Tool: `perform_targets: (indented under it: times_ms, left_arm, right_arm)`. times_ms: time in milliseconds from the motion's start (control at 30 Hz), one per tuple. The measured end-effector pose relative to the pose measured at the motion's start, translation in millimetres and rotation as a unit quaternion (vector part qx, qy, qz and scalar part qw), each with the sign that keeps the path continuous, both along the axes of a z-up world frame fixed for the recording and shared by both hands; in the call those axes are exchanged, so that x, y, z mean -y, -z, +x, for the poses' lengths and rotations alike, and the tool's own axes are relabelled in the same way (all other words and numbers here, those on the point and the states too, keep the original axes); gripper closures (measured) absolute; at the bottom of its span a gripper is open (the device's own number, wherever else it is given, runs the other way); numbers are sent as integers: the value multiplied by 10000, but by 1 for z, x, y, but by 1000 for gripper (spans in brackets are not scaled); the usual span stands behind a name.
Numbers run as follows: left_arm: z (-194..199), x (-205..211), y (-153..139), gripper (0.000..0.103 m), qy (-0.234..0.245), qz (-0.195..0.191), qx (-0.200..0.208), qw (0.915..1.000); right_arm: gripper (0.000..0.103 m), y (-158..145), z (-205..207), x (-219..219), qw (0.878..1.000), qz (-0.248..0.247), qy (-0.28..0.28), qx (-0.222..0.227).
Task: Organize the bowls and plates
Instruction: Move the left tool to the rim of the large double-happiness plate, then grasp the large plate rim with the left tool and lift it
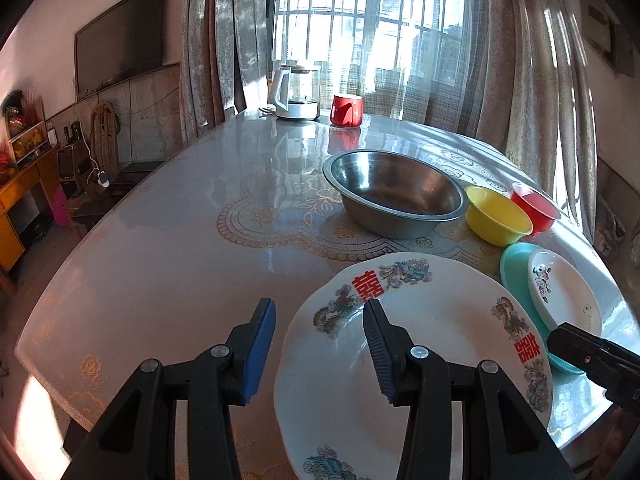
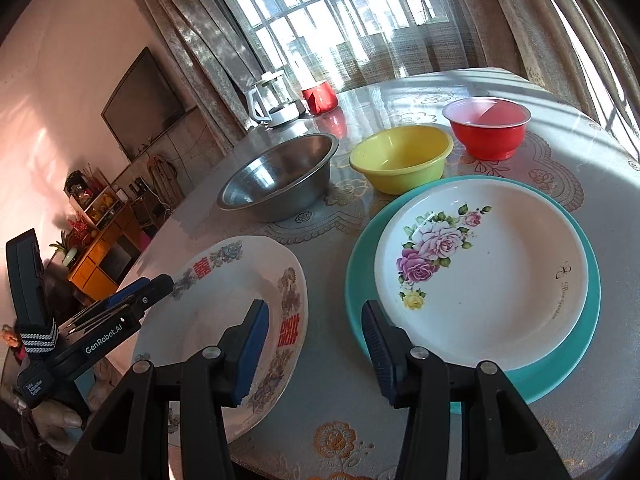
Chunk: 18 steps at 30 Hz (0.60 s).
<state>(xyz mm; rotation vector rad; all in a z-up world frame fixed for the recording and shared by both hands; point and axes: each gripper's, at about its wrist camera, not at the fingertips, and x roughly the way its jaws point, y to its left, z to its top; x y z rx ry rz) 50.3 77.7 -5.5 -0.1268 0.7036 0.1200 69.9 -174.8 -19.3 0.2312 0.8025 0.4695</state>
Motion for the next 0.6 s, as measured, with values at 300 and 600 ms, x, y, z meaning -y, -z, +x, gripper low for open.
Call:
perform_targets:
  times_ms: [300,600]
  left_arm:
    - [-2,-38,9,56,-484,6,-124,9988]
    - [-9,-47,22,54,-383,-195,-266,9987]
  right_arm:
    - [54,-1,-14,-32,9900,-1349,212,365]
    - [54,2,-16,-48,9827,-1768,153,531]
